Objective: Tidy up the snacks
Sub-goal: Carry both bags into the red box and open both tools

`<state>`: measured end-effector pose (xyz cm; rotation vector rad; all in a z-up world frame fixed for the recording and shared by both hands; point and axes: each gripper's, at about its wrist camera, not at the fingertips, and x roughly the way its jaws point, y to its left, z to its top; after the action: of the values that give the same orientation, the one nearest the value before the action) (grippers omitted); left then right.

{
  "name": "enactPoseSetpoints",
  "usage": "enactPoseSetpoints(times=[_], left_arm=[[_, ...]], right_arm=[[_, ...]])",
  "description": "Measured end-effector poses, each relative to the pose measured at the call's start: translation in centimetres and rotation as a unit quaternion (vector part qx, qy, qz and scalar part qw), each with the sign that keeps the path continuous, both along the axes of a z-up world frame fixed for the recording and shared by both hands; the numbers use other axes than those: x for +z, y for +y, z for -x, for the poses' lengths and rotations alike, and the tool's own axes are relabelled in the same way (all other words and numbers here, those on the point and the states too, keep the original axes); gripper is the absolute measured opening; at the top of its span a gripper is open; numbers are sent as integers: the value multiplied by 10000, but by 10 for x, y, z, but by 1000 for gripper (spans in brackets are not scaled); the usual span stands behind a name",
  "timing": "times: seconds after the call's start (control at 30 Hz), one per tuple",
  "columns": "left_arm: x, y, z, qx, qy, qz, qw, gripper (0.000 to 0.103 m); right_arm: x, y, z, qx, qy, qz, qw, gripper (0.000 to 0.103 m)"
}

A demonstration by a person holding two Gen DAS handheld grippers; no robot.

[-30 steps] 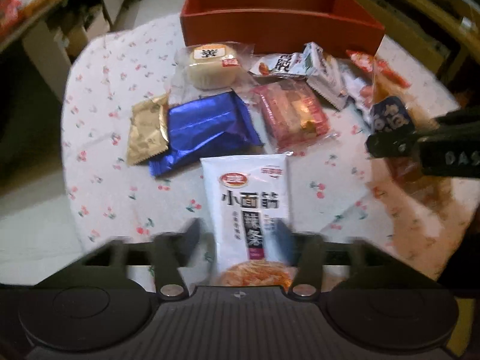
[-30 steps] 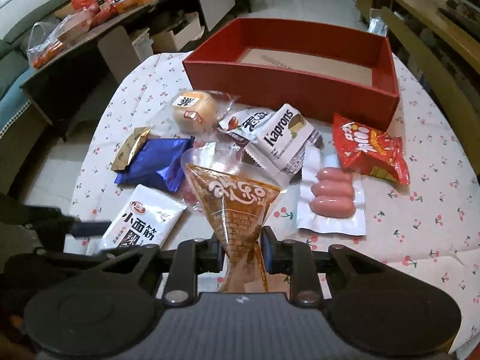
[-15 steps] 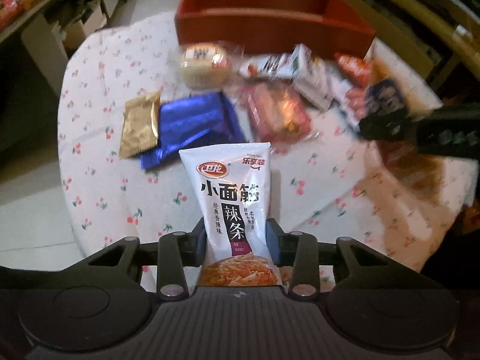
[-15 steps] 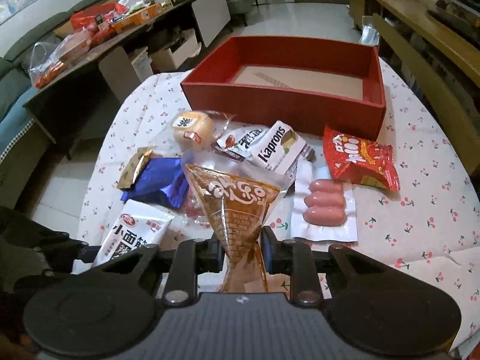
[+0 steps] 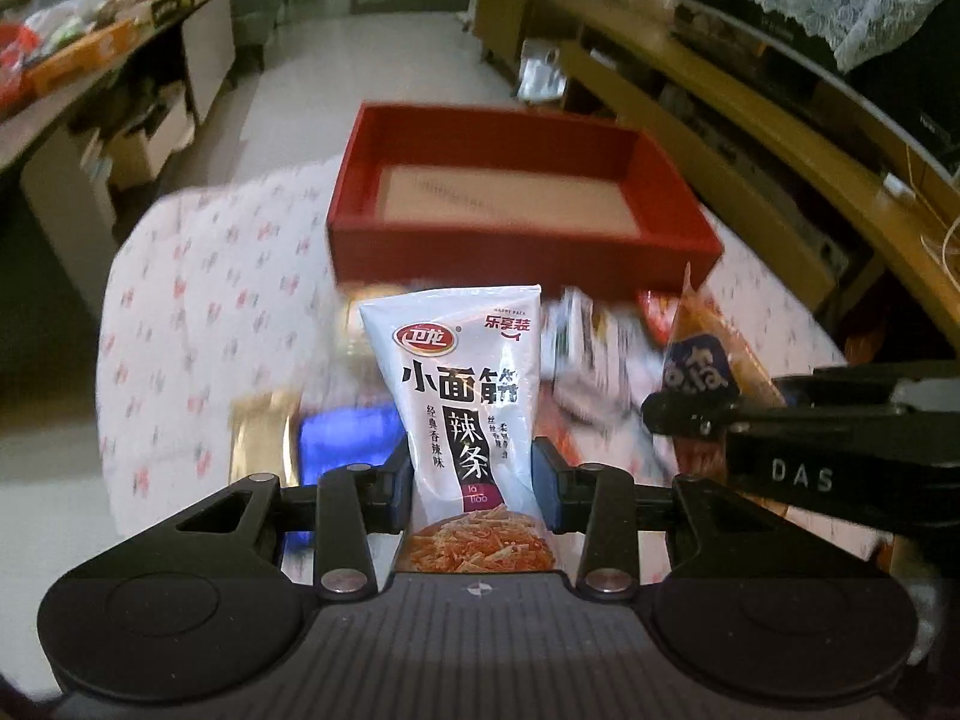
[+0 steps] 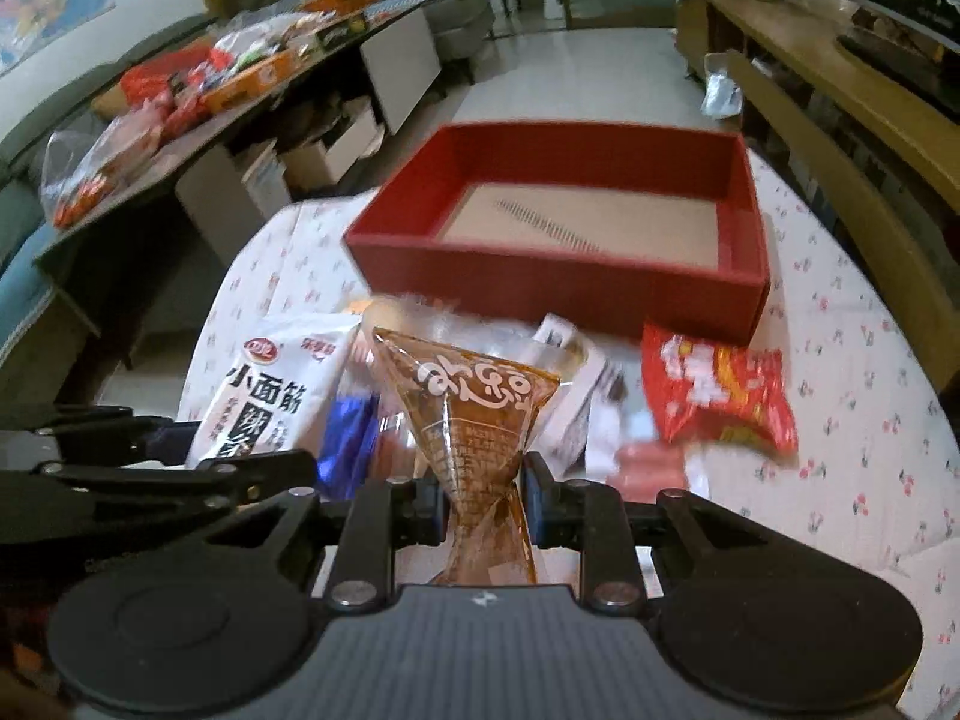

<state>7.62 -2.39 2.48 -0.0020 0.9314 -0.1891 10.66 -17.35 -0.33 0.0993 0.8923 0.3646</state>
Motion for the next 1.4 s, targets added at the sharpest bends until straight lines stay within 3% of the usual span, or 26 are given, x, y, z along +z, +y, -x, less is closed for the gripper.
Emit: enactPoseSetpoints(times=[0.3, 0.67, 1.03, 1.2, 1.3, 1.4], left_arm=[[16, -16, -75, -53, -395, 170, 9991, 47], [5, -24, -145, 77, -406, 117, 9991, 47], [-18, -27, -188, 277, -252, -35, 9993, 47], [-33, -27, -195, 335, -64, -106, 9994, 46], [-37, -27, -195, 360, 12, -146, 9992, 39], [-39, -25, -195, 398, 48, -139, 9991, 40]], right_arm=[[22, -13, -71, -540, -222, -173, 9981, 32], [20, -13, -151, -826, -294, -67, 9961, 33], [-10, -8, -203, -914, -200, 135, 9955, 32], [-28, -4, -212, -845, -94, 296, 9959, 33], [-34, 0, -215, -779, -53, 316, 9965, 33], [-36, 4, -216, -775, -24, 408, 9962, 34]])
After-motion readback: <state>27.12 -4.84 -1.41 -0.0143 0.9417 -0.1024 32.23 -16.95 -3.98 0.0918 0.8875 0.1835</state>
